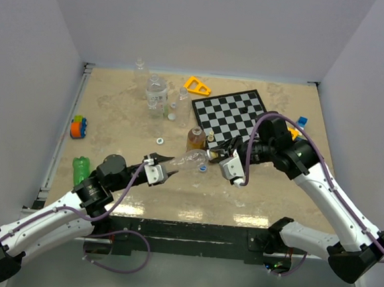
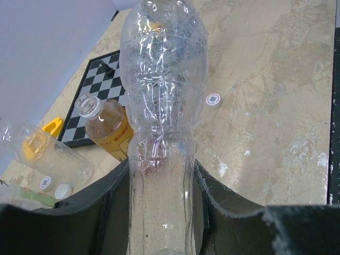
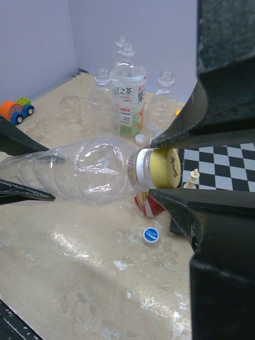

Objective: Unscrew the bottle caps
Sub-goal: Unscrew the bottle cap from the plastic bottle.

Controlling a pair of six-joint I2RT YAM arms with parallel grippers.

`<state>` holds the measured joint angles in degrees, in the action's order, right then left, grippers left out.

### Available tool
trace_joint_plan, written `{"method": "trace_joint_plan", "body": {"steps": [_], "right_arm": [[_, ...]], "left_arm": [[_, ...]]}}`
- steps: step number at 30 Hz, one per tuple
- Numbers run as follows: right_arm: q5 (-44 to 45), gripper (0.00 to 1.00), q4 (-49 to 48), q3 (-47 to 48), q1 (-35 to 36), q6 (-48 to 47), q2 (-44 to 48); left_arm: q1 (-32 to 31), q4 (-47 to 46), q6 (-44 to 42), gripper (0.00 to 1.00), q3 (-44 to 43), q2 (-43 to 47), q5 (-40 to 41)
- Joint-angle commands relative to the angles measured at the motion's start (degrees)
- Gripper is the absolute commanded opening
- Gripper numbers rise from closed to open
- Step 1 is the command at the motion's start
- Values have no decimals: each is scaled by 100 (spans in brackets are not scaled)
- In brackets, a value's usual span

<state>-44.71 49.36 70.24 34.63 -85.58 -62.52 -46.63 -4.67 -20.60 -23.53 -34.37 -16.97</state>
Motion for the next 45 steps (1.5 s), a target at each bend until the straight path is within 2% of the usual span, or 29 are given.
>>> {"method": "trace_joint_plan", "body": {"steps": [1,5,6,8,11,14,18,27,34,39,45], "right_arm": [[-99,0,-489,-142,-88,331,319],[-126,0,-542,-317,-106,647,460],[-108,5,-533,-344,-106,726,504],[-108,16,-542,-388,-132,928,583],[-178,38,-542,-432,-246,1174,741],[-249,64,-516,-476,-413,1394,899],[-275,79,-463,-485,-615,1684,1101],[-135,92,-235,-423,-1020,2229,1550],[155,94,-85,-283,-1081,2599,1699],[305,95,-330,-256,-1116,3099,1664],[60,98,-630,-283,-1231,3750,1612]], "left_arm": [[5,62,-85,0,-3,-8,-122],[5,54,-85,0,-11,-35,-157],[5,54,-85,0,-11,-43,-157],[5,54,-85,0,-20,-52,-157],[5,45,-93,0,-3,-52,-166],[5,45,-85,0,-11,-78,-149],[5,45,-76,0,-3,-79,-149],[5,45,-67,0,-20,-61,-149],[5,54,-58,0,-29,-44,-157],[5,62,-58,0,-38,-35,-149],[5,62,-58,0,-29,-17,-149]]}}
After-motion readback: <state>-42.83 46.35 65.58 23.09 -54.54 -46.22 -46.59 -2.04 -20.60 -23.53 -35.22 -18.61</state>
